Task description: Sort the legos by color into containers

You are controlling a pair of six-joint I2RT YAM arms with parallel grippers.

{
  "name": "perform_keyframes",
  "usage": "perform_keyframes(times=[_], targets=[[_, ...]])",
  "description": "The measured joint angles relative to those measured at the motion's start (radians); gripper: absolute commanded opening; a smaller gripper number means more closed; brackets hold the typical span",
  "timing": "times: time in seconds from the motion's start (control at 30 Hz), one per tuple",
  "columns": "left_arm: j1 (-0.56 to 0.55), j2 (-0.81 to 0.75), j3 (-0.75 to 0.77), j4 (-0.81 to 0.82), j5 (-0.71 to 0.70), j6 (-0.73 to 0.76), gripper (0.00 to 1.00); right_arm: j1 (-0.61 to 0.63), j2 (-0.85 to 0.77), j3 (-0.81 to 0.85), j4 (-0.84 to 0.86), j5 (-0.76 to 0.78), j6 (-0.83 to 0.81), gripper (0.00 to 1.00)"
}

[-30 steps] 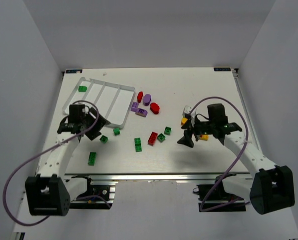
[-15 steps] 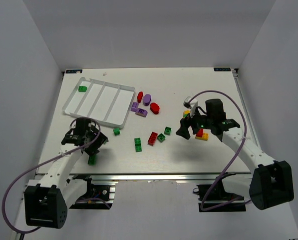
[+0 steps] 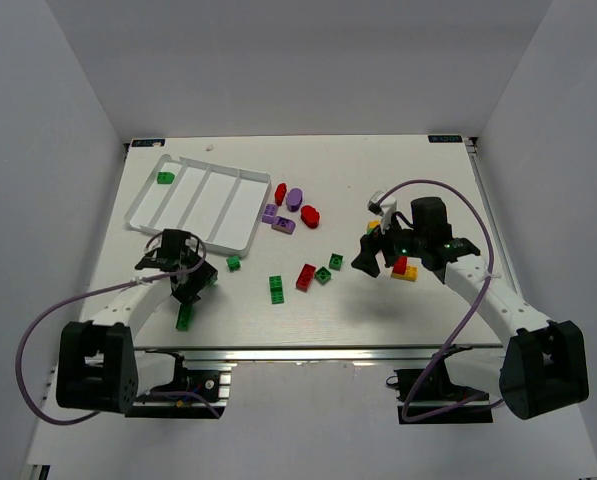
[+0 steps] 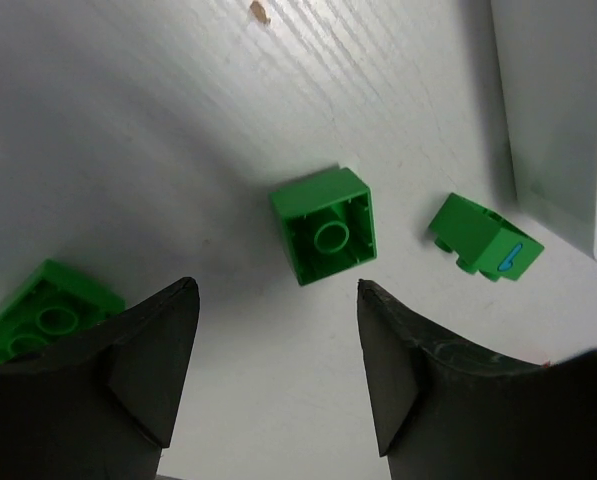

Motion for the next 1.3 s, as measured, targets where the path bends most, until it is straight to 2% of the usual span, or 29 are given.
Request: perform_keyframes(times=[0.23, 0.7, 0.9, 1.07, 1.17, 1.3], targets=[[0.0, 0.113, 0.037, 0.06, -0.003, 0.004, 0.71, 0.0, 0.01, 0.0, 0.003, -0.001, 0.0, 0.89], [0.0, 0.193, 0.084, 0.105, -0.021, 0.008, 0.64, 0.0, 0.018, 0.0, 0.008, -0.001, -0.001, 0.89], [0.0, 0.21, 0.099, 0.113, -0.008, 0.027, 0.69, 0.0, 0.019, 0.0, 0.016, -0.001, -0.001, 0.89], [-0.003, 0.206, 0.098, 0.101, 0.004, 0.044, 0.69, 0.0, 0.019, 0.0, 0.024, -0.001, -0.001, 0.89], [-0.009, 0.204, 0.095, 0.097, 0.005, 0.05, 0.65, 0.0, 0.019, 0.0, 0.026, -0.001, -0.001, 0.89], [-0.015, 0.206, 0.091, 0.097, 0.008, 0.051, 0.46, 0.0, 0.019, 0.0, 0.026, -0.001, 0.0, 0.89]])
